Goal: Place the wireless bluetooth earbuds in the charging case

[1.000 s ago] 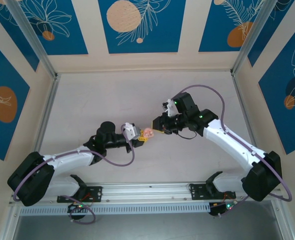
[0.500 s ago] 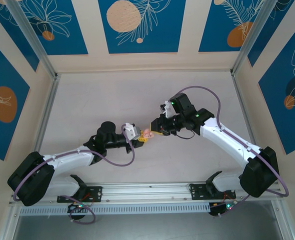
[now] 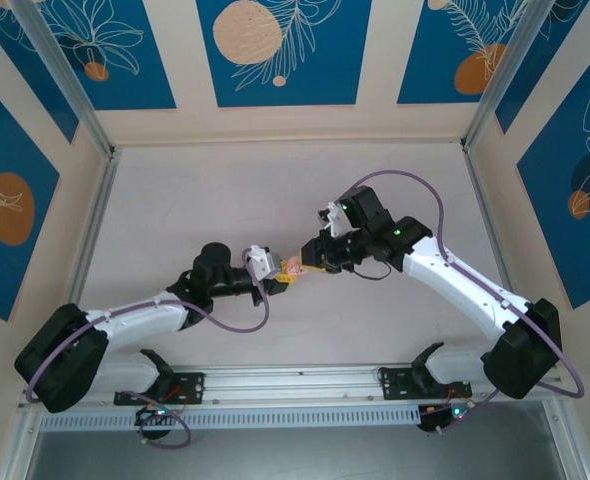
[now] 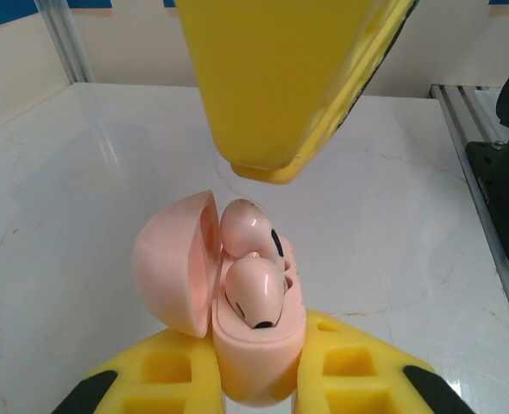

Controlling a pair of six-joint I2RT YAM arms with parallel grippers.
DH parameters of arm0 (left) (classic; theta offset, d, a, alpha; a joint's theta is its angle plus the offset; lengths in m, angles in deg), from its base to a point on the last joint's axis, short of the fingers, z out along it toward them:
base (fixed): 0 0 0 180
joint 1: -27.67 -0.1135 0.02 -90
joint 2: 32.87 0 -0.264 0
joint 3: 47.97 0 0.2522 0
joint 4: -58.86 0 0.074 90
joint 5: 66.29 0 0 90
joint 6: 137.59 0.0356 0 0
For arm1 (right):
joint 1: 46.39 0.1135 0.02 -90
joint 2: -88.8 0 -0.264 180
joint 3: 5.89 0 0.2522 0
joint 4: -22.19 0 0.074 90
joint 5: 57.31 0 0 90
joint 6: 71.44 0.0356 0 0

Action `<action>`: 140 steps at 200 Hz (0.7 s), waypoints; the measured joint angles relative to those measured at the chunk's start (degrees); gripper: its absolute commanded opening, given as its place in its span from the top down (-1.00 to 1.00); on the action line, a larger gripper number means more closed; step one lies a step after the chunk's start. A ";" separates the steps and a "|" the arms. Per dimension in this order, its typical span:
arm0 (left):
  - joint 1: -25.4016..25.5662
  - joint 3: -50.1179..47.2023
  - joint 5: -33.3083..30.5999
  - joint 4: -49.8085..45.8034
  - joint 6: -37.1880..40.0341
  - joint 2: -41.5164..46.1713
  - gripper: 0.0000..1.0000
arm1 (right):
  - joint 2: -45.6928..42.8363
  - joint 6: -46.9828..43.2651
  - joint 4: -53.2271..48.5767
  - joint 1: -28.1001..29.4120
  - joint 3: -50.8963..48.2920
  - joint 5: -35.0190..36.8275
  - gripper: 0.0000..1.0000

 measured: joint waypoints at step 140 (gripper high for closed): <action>0.00 0.02 0.02 -0.02 0.00 0.00 0.74 | 0.24 -0.90 0.04 -1.75 -0.79 -1.09 0.48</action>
